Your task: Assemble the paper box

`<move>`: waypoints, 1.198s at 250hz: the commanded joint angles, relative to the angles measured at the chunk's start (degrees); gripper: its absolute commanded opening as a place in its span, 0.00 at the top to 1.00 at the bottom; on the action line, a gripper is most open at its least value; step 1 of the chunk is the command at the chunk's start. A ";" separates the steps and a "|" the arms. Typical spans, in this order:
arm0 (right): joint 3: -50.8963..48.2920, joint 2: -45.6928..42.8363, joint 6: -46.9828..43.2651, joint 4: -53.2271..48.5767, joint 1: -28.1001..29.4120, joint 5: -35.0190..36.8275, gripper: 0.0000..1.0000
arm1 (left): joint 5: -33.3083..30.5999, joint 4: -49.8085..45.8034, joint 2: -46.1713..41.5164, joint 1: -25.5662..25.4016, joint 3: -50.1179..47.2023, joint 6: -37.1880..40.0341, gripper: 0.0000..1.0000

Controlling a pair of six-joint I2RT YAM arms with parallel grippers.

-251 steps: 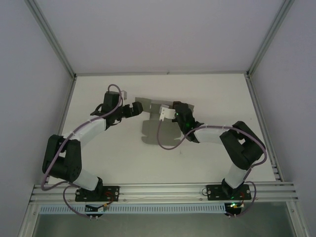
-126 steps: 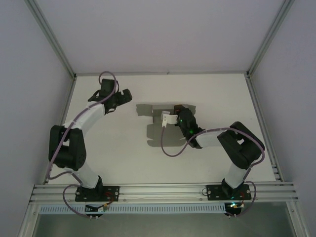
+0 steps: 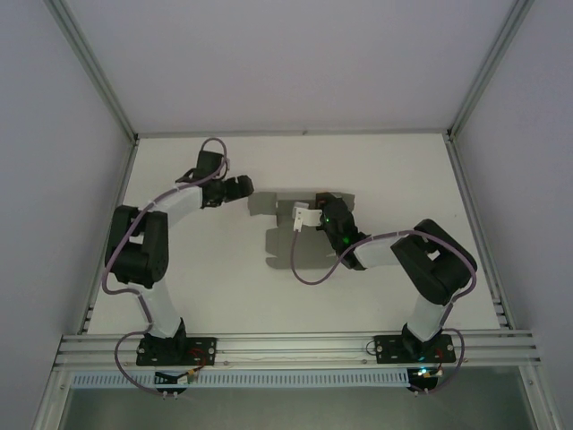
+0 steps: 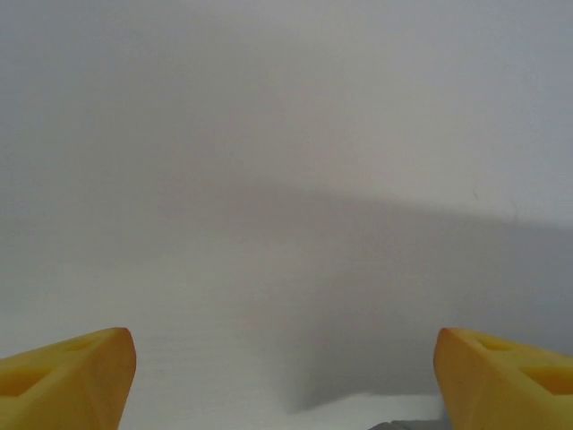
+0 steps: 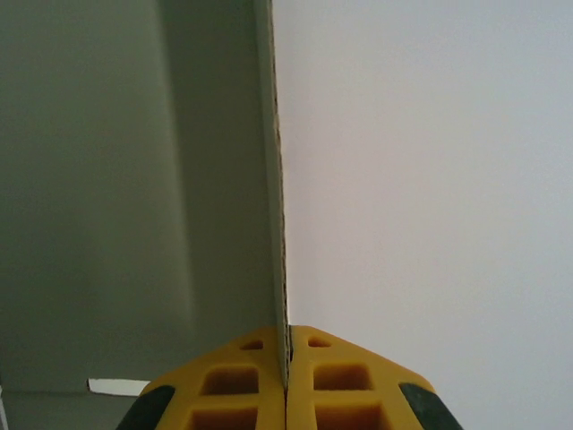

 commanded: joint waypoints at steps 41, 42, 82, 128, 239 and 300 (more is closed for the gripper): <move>1.94 0.32 4.15 -0.73 0.66 2.64 1.00 | 8.99 5.48 -5.50 -3.75 -7.40 3.96 0.36; 1.95 0.34 4.16 -0.68 0.67 2.71 1.00 | 8.93 5.56 -5.60 -3.82 -7.47 3.97 0.36; 1.93 1.31 1.84 1.75 1.35 3.79 1.00 | 9.10 9.23 -7.99 -7.37 -10.44 5.03 0.37; 1.88 1.24 1.04 1.82 1.56 4.17 1.00 | 5.67 14.60 -8.68 -9.41 -13.37 6.44 0.37; 3.23 -0.10 -1.86 -0.78 1.82 3.94 1.00 | 7.62 28.59 -9.66 -10.28 -21.26 9.18 0.42; 2.41 2.34 -5.58 5.84 2.64 5.59 1.00 | 7.22 32.45 -9.00 -11.78 -23.08 11.75 0.42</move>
